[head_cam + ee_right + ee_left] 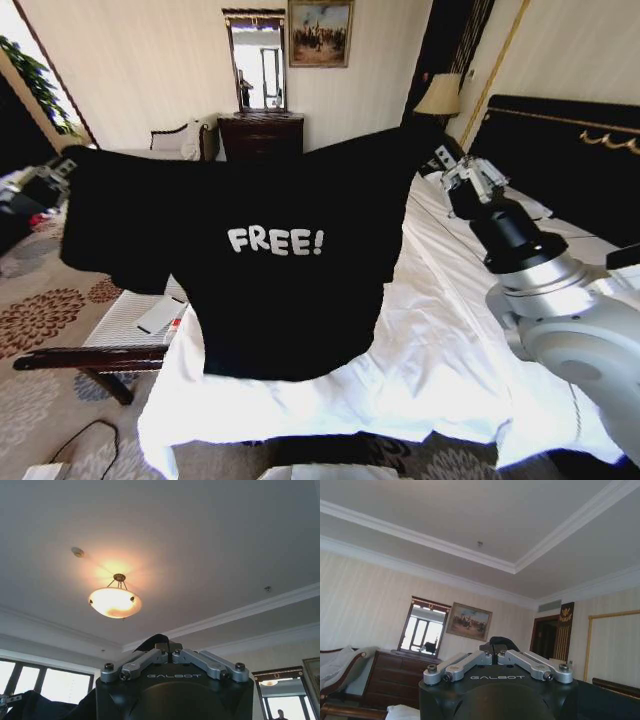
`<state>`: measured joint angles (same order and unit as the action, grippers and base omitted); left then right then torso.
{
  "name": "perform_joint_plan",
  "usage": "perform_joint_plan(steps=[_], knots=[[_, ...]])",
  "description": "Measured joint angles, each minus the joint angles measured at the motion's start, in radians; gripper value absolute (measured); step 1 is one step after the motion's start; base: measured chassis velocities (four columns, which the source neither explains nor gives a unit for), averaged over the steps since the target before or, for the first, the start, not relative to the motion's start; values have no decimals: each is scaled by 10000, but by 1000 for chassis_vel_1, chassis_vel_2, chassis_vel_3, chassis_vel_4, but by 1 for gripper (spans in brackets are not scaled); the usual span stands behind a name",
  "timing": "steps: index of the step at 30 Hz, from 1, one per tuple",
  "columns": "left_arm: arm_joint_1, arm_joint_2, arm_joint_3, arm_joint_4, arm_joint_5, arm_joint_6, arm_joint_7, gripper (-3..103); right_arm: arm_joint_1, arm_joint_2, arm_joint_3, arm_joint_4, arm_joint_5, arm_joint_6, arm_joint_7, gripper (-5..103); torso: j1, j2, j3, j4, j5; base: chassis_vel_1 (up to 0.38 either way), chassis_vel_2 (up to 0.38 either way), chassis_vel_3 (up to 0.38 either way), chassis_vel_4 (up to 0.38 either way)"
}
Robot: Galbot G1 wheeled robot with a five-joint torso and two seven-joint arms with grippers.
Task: Fold the clothes on the bed.
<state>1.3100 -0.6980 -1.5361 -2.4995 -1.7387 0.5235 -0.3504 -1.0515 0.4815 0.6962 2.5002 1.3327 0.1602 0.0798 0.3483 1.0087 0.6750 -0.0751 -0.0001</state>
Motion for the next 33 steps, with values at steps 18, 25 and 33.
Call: perform_joint_plan(steps=[18,25,33], knots=[[-3323,1691,3404,2137,1312,16,212,0,4499,-267,-3771,-2796,-6,-39,-656,0,1,0,2,4,-1,0,0,0,0],[-3962,2421,3267,2764,903,-156,226,0,6165,-17,-4743,-3238,383,-50,-579,0,2,-1,3,1,0,0,0,0,0],[-3000,2246,2149,1704,336,-103,150,0,4561,-713,-2806,-2035,762,-128,-618,0,-1,0,0,-4,3,0,0,0,0]])
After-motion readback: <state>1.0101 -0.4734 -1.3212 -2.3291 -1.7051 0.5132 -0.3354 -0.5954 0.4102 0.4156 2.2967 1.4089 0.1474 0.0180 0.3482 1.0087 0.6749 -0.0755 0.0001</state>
